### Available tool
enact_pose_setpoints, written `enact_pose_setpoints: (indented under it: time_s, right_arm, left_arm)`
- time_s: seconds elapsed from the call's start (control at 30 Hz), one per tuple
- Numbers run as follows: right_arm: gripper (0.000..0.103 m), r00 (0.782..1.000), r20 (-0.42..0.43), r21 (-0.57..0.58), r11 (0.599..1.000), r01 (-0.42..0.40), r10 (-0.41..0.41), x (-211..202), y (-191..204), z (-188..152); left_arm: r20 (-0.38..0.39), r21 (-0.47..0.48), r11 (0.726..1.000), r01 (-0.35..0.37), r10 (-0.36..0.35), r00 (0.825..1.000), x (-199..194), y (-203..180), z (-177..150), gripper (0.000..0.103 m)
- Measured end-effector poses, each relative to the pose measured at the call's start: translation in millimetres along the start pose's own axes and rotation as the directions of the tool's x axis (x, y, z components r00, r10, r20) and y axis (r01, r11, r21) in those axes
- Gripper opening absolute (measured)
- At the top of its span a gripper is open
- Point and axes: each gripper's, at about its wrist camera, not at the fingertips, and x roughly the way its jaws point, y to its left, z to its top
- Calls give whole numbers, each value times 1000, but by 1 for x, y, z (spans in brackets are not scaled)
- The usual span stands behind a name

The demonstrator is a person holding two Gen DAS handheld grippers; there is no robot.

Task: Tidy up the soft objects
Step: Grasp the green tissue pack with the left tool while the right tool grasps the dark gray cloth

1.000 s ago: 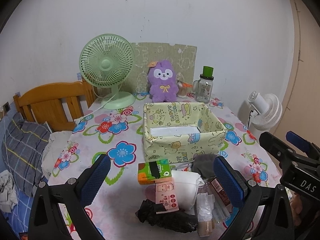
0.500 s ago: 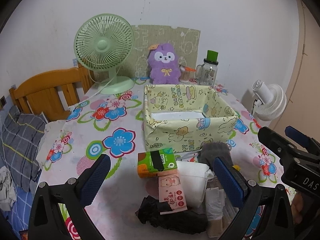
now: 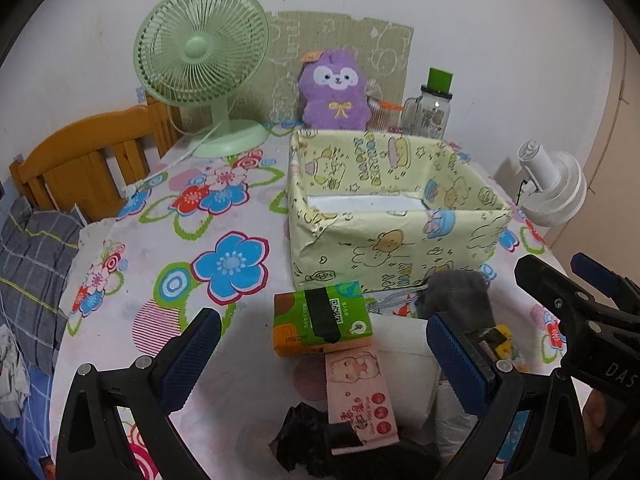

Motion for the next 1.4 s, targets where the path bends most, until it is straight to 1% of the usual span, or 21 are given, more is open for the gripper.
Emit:
enact_pose_setpoints:
  time_s: [0.3,0.67,0.87,0.97,1.17,1.27,1.3,1.33,1.37,1.4]
  right_arm:
    - [103,997,-77,13,1000,3,-2,36,2,-3]
    - [103,988,-157,14,1000,4,-2,72,3,-7]
    - [103,982,-190,26,1000,17,-12,87,2,-11]
    - [102,978,-210,41,999,9,0,92,1,-12]
    - [94,967,-254,55,998,4,10,103,3,-17]
    - [87,964,-265,64,998,-14,31,106,4,-18]
    - [84,964,-264,64,998,-18,34,106,4,-18]
    - [82,964,-265,63,998,-23,38,106,5,-18]
    - [79,964,-263,61,998,-24,39,105,6,-19]
    - [74,965,-260,58,998,-26,41,105,6,-19]
  left_arm:
    - [-67,-12,1000,-7,6,998,32,5,2,103]
    - [-135,-12,1000,-18,17,991,67,11,2,103]
    - [-165,-4,1000,-25,24,986,78,9,-1,103]
    - [-173,-3,1000,-21,20,985,82,9,-2,103]
    - [-194,-2,1000,-29,29,981,90,10,-3,100]
    - [-199,3,1000,-25,25,980,92,8,-4,95]
    - [-197,4,1000,-23,23,980,92,8,-4,92]
    - [-194,6,1000,-20,21,981,91,8,-4,87]
    - [-193,7,1000,-14,15,981,91,7,-4,85]
    - [-192,6,1000,-9,11,981,91,7,-4,80]
